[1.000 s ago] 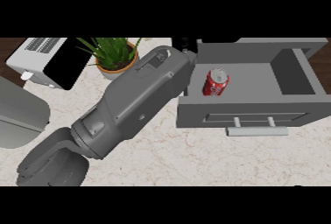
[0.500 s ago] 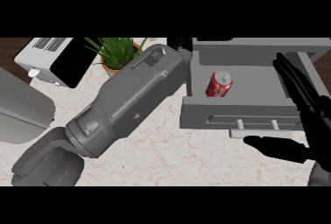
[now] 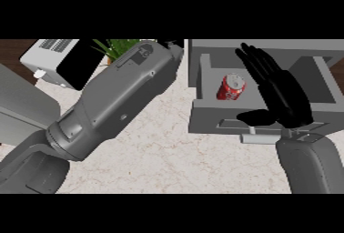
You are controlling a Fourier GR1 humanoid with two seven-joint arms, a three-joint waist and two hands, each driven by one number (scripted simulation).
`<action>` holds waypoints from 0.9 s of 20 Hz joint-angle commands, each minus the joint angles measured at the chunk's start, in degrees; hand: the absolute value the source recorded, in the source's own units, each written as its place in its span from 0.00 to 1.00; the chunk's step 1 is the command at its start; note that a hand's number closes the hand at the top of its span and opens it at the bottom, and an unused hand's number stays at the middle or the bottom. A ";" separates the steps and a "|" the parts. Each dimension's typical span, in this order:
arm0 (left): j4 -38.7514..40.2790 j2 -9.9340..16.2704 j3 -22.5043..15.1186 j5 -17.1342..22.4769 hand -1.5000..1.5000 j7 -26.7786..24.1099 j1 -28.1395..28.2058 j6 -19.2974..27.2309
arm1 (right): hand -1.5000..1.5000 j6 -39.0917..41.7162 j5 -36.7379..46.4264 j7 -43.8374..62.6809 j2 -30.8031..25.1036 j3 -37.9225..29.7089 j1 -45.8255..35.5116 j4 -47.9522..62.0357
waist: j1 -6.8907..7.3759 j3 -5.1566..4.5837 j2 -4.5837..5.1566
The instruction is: Pick up the can, place it into the drawer and close the drawer
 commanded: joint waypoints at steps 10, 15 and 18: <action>-13.28 9.64 -0.14 -4.05 0.00 7.05 6.66 1.09 | 0.00 -20.77 12.65 -1.09 3.33 -0.92 -14.50 37.46 | 0.70 0.05 0.17; -17.25 12.09 -0.28 -5.28 0.00 10.33 8.10 1.79 | 0.00 -27.85 13.87 -2.80 0.52 -4.78 -19.29 48.29 | 0.97 0.09 0.24; -19.63 13.23 0.42 -5.74 0.00 9.76 11.04 1.12 | 0.00 -33.64 15.82 -2.26 2.51 -4.61 -20.80 53.65 | 1.12 0.08 0.39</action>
